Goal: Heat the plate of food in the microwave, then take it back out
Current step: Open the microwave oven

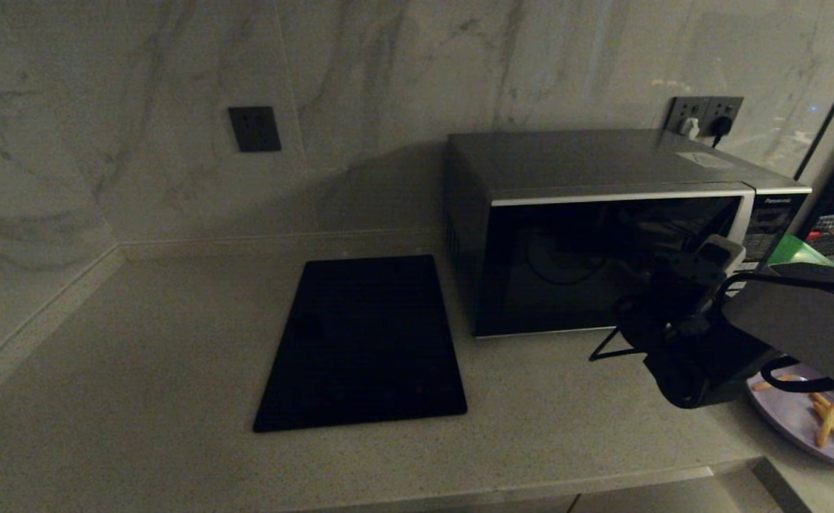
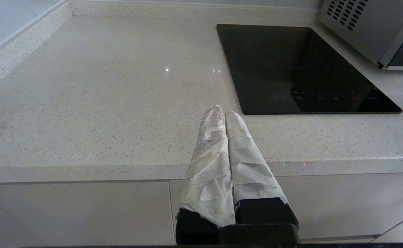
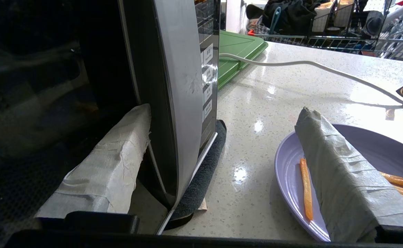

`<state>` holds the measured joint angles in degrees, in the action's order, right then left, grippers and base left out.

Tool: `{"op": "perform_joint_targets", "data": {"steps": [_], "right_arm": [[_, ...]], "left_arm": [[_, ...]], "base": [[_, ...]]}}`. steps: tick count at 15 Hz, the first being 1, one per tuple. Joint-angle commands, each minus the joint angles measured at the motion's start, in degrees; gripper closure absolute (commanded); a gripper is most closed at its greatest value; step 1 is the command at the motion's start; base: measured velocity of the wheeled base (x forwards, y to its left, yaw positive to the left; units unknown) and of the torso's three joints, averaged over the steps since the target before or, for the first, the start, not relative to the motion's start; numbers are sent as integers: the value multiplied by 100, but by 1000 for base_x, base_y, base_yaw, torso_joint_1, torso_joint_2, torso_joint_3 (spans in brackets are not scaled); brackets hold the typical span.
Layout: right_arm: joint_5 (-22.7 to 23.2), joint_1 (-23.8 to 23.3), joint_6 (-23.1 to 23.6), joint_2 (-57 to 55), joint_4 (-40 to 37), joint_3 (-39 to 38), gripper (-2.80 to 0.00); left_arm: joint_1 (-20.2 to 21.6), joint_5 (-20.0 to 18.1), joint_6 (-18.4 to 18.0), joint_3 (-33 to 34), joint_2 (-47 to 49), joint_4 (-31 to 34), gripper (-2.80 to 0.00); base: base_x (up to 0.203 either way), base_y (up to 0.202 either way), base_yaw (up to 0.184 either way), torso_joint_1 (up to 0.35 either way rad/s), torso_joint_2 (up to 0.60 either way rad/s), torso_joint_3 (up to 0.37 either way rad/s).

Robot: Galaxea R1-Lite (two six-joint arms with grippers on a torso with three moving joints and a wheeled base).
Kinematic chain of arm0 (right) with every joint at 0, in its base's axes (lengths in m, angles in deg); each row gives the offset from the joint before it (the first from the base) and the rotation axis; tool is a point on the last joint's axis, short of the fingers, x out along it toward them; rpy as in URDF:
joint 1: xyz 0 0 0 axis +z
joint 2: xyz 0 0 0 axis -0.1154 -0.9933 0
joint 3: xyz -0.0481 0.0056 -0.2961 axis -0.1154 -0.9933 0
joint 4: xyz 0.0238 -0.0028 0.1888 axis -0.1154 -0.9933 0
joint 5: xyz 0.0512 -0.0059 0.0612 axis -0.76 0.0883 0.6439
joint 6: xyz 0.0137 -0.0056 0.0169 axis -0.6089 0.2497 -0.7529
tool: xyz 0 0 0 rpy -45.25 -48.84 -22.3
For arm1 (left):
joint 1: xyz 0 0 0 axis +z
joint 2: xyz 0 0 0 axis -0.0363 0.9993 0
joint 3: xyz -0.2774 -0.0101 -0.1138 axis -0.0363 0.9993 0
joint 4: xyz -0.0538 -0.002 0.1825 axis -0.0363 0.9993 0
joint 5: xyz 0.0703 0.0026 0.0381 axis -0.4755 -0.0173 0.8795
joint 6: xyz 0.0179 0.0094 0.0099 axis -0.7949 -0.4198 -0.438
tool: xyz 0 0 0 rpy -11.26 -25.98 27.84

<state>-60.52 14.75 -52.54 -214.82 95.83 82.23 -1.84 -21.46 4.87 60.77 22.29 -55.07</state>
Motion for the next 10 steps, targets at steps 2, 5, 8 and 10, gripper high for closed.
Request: {"op": "perform_joint_targets", "data": {"steps": [2,5,8,10], "right_arm": [[-49,-37,10,167,65,-147,-280],[-135,-33,3,378,112,-454,-280],[-149,-21,-23,572,130,-782,-280],[-140,-21,-33,604,130,-851,-280]], "left_arm": [[2,5,2,0,9,-2,0],[2,5,2,0,9,-2,0],[2,5,2,0,9,-2,0],[2,5,2,0,8,-2,0]], "base": [[0,0,0,0,0,0],[0,0,0,0,0,0],[0,0,0,0,0,0],[0,0,0,0,0,0]]}}
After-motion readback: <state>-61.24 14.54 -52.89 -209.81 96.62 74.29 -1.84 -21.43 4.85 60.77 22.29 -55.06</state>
